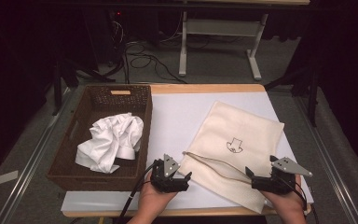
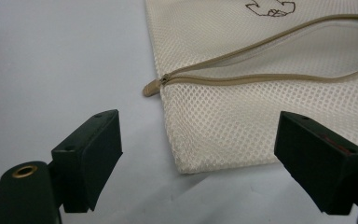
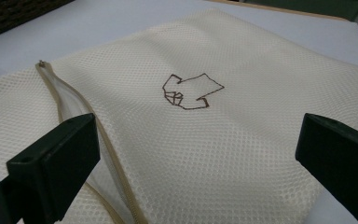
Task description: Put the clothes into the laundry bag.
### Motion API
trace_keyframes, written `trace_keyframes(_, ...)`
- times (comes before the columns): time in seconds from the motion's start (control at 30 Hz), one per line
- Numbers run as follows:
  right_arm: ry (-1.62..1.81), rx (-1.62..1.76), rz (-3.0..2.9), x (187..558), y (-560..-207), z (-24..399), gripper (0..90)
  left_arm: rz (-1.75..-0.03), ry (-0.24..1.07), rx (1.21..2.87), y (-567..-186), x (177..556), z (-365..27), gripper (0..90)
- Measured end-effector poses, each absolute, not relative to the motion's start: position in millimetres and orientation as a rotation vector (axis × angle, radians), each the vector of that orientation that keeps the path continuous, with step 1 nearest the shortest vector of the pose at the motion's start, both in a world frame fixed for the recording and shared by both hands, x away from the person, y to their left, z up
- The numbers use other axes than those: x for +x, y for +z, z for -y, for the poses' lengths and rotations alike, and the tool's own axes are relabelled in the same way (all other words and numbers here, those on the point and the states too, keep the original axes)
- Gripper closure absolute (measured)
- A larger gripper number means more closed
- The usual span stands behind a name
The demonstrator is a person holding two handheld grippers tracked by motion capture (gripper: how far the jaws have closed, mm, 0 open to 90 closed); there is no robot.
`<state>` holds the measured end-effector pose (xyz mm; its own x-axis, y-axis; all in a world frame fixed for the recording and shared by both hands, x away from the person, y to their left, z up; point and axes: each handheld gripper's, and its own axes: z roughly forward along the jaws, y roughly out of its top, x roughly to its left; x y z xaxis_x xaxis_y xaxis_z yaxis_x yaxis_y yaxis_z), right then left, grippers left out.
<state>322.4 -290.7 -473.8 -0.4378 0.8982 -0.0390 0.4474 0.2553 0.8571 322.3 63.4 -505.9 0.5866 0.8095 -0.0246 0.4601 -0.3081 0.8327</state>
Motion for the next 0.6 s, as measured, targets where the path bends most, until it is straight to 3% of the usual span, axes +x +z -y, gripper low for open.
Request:
trace_keyframes(0.17, 1.122, 1.223, -1.983, 322, -474, 296, 0.3, -0.973, 0.498, 1.935, -502, 322, -63, 14.1)
trace_keyframes(0.37, 1.135, 1.230, -2.003, 321, -474, 301, 1.0, -0.957, 0.495, 1.948, -497, 322, -58, 1.0)
trace_keyframes(0.6, 1.051, 1.191, -1.979, 324, -471, 305, 5.9, -0.939, 0.503, 1.939, -489, 326, -57, 0.2)
